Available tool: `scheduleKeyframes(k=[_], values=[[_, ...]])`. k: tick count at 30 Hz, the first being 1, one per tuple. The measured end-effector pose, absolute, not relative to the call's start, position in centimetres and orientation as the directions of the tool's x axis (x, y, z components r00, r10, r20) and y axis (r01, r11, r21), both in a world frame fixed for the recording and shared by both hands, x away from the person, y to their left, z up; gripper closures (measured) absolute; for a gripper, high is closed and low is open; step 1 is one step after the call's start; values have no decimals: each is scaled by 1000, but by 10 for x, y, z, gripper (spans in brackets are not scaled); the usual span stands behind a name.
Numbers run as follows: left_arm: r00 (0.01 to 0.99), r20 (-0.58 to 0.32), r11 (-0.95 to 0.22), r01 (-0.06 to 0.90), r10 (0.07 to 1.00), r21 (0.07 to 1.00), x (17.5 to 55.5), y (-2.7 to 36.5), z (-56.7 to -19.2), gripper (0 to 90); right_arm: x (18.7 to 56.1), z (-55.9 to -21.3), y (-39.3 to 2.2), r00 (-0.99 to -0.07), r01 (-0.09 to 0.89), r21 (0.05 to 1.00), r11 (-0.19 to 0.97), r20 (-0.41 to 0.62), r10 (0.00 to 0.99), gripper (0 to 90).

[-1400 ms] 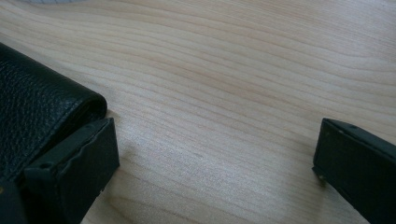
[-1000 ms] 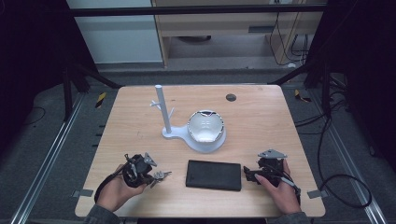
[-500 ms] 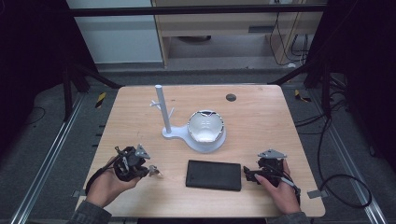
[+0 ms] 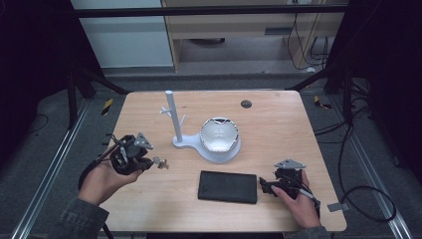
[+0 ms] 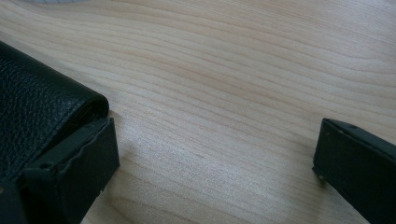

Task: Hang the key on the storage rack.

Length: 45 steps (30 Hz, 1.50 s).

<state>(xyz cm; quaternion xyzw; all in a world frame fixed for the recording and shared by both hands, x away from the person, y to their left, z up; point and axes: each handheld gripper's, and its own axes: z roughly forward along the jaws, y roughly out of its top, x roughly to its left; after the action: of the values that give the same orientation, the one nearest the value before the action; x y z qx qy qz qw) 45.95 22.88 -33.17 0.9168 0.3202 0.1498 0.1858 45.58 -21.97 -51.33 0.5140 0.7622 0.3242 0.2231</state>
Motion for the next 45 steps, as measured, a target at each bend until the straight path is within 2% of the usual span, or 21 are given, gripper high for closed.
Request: scheduleKeyframes(k=[12,45], values=[[725,167,-706,547,668,451,481,239,-298,837,456,-513,-219,-375,640,722,262,-4,927,3],[703,199,-697,544,682,468,498,244,-256,837,457,-513,-219,-375,639,723,262,-5,927,3]])
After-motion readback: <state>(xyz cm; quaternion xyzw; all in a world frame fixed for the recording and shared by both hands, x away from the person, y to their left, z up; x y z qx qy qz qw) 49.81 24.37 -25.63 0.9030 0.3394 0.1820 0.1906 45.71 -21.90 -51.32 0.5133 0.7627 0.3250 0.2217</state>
